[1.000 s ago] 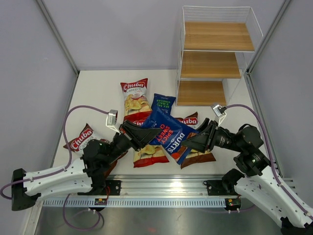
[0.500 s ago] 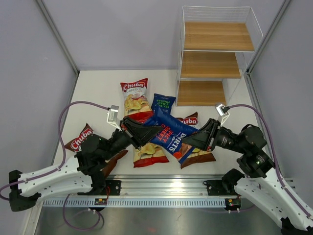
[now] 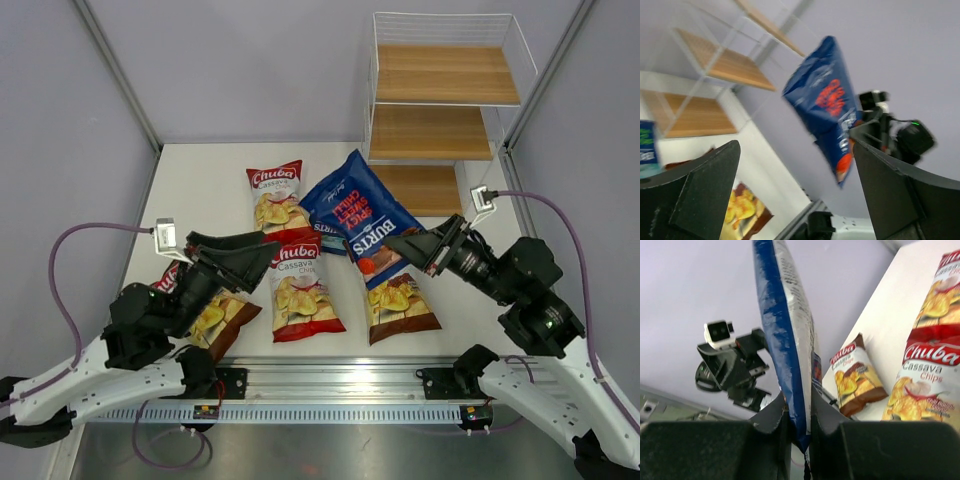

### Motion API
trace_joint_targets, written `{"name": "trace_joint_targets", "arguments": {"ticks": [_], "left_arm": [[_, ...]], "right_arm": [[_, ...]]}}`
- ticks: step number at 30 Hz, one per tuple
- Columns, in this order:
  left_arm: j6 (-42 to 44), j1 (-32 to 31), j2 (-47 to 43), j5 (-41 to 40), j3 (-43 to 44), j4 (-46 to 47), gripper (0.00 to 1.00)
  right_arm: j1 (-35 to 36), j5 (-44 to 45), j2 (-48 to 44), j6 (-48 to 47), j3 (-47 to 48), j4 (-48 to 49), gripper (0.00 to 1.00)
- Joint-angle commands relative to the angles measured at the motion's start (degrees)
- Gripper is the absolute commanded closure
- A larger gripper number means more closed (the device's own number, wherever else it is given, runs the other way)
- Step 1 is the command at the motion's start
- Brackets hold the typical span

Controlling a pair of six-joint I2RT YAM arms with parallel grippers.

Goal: Place and organize the chips bags onto the shelf

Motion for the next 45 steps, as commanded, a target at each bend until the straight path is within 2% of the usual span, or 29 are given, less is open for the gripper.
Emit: {"name": "trace_joint_targets", "arguments": {"ticks": [1, 2, 4, 5, 7, 9, 11, 14, 16, 18, 19, 22, 23, 26, 27, 31, 35, 42, 45], "left_arm": [[-3.3, 0.1, -0.1, -18.4, 7.7, -19.4, 0.01], [-4.5, 0.1, 2.0, -20.9, 9.7, -29.6, 0.01], [-6.2, 0.1, 4.4, -25.4, 15.9, -38.3, 0.01], [-6.8, 0.1, 7.2, -26.5, 18.3, -46.4, 0.01], [-8.5, 0.2, 9.5, -29.4, 24.1, -53.6, 0.01], [-9.2, 0.1, 12.6, -31.5, 27.9, -63.4, 0.01], [-9.1, 0.5, 13.9, -32.2, 33.5, -71.2, 0.01], [-8.7, 1.0, 16.7, -34.5, 39.0, -80.5, 0.01], [-7.6, 1.8, 18.1, -36.8, 39.8, -83.1, 0.01], [-5.9, 3.0, 18.4, -36.8, 38.9, -82.7, 0.01], [-1.8, 4.6, 18.4, -35.9, 37.6, -81.0, 0.01], [8.3, 8.6, 17.7, -30.3, 30.1, -68.9, 0.01], [9.6, 9.7, 17.5, -29.2, 28.4, -64.2, 0.01], [12.1, 14.5, 17.2, -25.6, 22.5, -57.9, 0.01], [12.5, 15.9, 17.1, -21.9, 21.6, -56.6, 0.01], [15.0, 24.3, 16.9, -14.7, 19.2, -53.9, 0.01], [15.7, 26.2, 16.2, -12.0, 17.8, -52.7, 0.01], [15.9, 28.3, 15.2, -10.1, 16.9, -52.1, 0.01], [15.9, 28.4, 14.4, -10.0, 16.4, -52.0, 0.01]], "right_arm": [[-0.2, 11.4, 4.4, -1.7, 10.6, -5.8, 0.95], [-0.2, 12.9, 7.5, -2.1, 12.8, -7.1, 0.95], [-0.2, 16.9, 10.6, -3.1, 19.5, -8.9, 0.95], [-0.6, 17.6, 13.5, -4.0, 21.8, -10.1, 0.95], [-1.1, 23.6, 16.4, -4.6, 29.3, -13.3, 0.95], [-4.1, 25.0, 20.0, -4.7, 35.5, -14.0, 0.94], [-7.2, 23.2, 22.8, -3.2, 39.1, -15.0, 0.94], [-17.1, 18.3, 27.3, -0.3, 45.3, -16.6, 0.94], [-24.5, 13.1, 32.4, 2.6, 49.6, -17.5, 0.95], [-27.5, 11.5, 35.4, 5.1, 51.4, -16.8, 0.95], [-29.6, 10.5, 38.4, 6.8, 51.8, -15.1, 0.95], [-31.0, 10.0, 44.0, 8.3, 56.5, -16.1, 0.95], [-31.7, 9.6, 47.7, 8.9, 57.6, -16.2, 0.95], [-32.5, 7.4, 53.7, 10.8, 60.7, -15.6, 0.95], [-32.4, 7.1, 55.2, 11.0, 62.8, -15.9, 0.95], [-32.5, 7.9, 59.7, 13.4, 64.7, -16.5, 0.94], [-32.2, 9.1, 61.2, 15.4, 65.2, -15.8, 0.94], [-28.0, 11.2, 68.2, 15.6, 74.9, -22.5, 0.84], [-26.1, 15.2, 68.1, 16.6, 73.7, -22.0, 0.83]]}}
